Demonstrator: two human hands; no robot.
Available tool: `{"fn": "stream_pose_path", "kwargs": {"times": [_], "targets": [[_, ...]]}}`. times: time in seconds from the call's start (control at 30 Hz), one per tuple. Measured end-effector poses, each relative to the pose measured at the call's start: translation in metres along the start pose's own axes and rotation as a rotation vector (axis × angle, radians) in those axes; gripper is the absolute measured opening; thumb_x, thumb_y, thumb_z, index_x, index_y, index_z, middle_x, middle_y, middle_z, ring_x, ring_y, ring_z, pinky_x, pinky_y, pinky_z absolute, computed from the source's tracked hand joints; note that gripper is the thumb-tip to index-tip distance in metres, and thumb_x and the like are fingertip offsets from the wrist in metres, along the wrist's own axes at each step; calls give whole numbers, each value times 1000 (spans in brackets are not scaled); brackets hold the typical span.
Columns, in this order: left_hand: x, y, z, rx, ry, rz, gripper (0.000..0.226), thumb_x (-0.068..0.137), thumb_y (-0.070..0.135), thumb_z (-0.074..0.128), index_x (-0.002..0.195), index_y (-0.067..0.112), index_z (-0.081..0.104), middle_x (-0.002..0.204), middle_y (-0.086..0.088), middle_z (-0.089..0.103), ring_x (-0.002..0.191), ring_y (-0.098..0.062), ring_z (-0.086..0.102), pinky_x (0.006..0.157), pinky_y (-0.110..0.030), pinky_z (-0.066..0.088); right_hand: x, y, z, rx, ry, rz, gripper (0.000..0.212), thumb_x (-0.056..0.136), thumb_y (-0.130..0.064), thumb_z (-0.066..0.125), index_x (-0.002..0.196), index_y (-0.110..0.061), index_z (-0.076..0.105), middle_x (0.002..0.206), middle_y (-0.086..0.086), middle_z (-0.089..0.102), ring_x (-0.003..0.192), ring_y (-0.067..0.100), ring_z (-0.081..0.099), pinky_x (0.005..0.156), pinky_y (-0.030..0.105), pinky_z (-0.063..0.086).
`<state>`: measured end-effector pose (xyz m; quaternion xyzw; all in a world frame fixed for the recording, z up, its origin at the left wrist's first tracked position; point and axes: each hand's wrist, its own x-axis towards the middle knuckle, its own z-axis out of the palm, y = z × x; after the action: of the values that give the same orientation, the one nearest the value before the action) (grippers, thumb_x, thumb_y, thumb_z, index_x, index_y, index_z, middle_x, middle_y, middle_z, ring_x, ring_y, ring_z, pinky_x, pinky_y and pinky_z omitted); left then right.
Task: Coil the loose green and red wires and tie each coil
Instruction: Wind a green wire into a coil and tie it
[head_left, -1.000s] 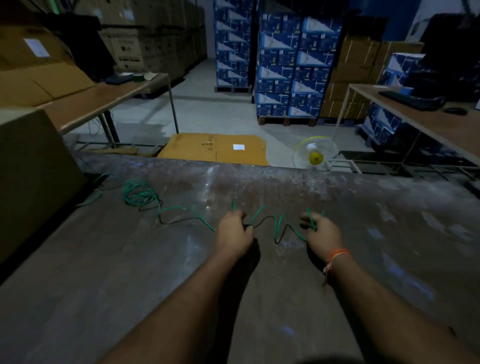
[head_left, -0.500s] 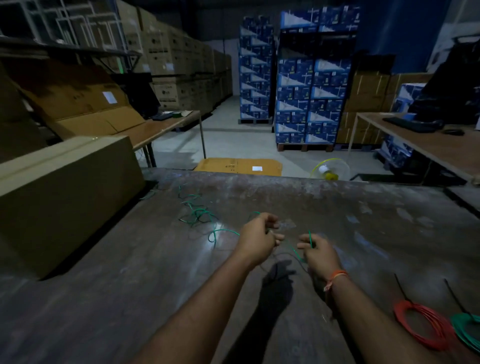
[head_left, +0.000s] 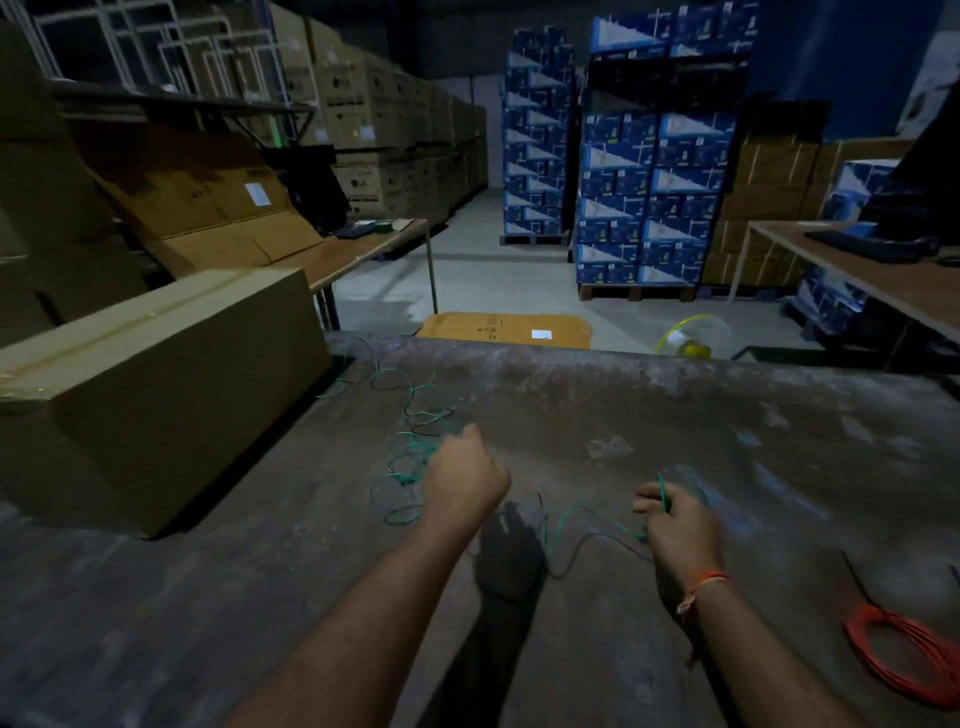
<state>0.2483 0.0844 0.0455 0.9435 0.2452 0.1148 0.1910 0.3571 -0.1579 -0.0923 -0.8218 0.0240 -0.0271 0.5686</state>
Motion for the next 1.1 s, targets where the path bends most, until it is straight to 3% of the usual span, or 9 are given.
{"fn": "stream_pose_path", "kwargs": {"times": [0.1,0.17,0.27,0.37,0.47,0.53,0.63,0.77,1.1], "targets": [[37,-33,-4,55,91,-46,37,90,33,57,119,10,55,131,-16,44,101,-39,61,82,-40,49,3,-15,18,-43,17,-7,38,64,-42,45,94,-53,65,88,-8,75,92,26,71,84,53,59],[69,-60,-2,57,173,27,36,88,35,60,115,11,56,128,-13,42,99,-35,59,81,-40,51,0,-31,32,-56,25,-18,37,65,-41,45,95,-51,65,88,-9,75,91,25,71,83,53,60],[123,-95,3,55,198,200,44,86,41,64,121,16,56,129,-7,41,116,-28,48,88,-39,52,-3,-44,51,-69,18,-53,34,70,-37,46,95,-51,65,88,-8,74,90,25,71,81,53,60],[171,-118,11,128,93,258,66,83,53,64,141,25,46,151,-9,28,138,-32,29,104,-48,44,-6,-52,68,-110,-7,-81,36,82,-18,52,97,-48,65,85,-12,73,86,22,71,80,53,60],[207,-135,24,240,-78,249,81,82,67,59,153,41,30,166,-4,0,150,-36,6,111,-62,29,-10,-54,78,-101,-17,-94,32,76,-32,48,99,-43,67,85,-11,74,83,19,72,80,51,59],[221,-148,32,288,-250,239,83,82,73,57,154,46,26,167,-1,-8,151,-38,2,112,-66,26,-13,-54,82,-102,-22,-86,25,81,-27,52,96,-37,70,84,-9,74,79,18,72,79,52,59],[225,-162,40,314,-469,176,82,83,71,59,155,41,31,166,-12,11,147,-44,21,116,-53,32,-14,-48,83,-119,-22,-51,37,88,2,54,90,-30,71,81,-8,74,73,17,73,78,53,60],[196,-168,37,298,-455,135,72,85,62,64,145,24,49,145,-18,43,126,-38,52,100,-37,45,-25,-46,77,-128,-25,-45,40,86,8,52,89,-27,71,79,-3,74,74,19,72,78,54,60],[20,-146,3,336,-451,28,41,96,39,58,122,8,65,127,-17,66,115,-33,62,87,-31,49,-118,-32,29,-18,-96,-82,22,78,-18,56,84,-32,72,83,-3,75,85,22,72,86,52,57]]}}
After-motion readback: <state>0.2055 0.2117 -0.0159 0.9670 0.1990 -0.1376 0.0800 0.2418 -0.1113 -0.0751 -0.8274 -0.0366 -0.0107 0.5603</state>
